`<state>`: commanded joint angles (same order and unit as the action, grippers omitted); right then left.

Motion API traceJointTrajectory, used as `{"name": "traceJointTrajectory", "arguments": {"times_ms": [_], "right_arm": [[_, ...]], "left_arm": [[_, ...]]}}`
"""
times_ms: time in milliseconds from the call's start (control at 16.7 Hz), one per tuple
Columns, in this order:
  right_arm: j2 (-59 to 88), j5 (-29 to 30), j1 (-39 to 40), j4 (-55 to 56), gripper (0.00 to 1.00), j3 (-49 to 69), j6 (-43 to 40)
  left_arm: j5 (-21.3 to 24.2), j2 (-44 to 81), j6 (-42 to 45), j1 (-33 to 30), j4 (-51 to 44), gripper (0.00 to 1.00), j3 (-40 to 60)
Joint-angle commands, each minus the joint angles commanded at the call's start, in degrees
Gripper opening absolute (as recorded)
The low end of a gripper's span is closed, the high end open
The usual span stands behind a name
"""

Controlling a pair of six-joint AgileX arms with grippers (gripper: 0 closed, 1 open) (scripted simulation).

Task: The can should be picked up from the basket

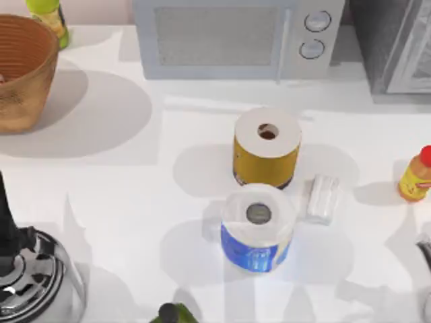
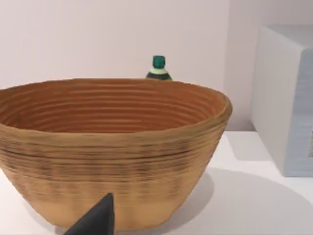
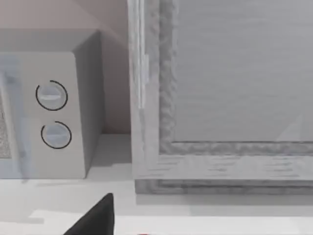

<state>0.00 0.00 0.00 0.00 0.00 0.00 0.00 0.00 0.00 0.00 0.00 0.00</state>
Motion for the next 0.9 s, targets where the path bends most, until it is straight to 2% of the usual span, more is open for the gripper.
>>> {"name": "traceJointTrajectory", "arguments": {"times_ms": [240,420,660,900], "right_arm": [[0.0,0.0,0.0,0.0,1.0,0.0,0.0],[0.0,0.0,0.0,0.0,1.0,0.0,0.0],[0.0,0.0,0.0,0.0,1.0,0.0,0.0],[0.0,0.0,0.0,0.0,1.0,0.0,0.0]], "left_arm": [[0.0,0.9,0.5,0.1,-0.6,1.0,2.1],[0.2,5.6,2.5,0.8,-3.0,1.0,8.8],[0.5,17.3,6.0,2.2,-8.8,1.0,24.6],[0.7,34.6,9.3,4.3,-17.0,1.0,45.2]]}}
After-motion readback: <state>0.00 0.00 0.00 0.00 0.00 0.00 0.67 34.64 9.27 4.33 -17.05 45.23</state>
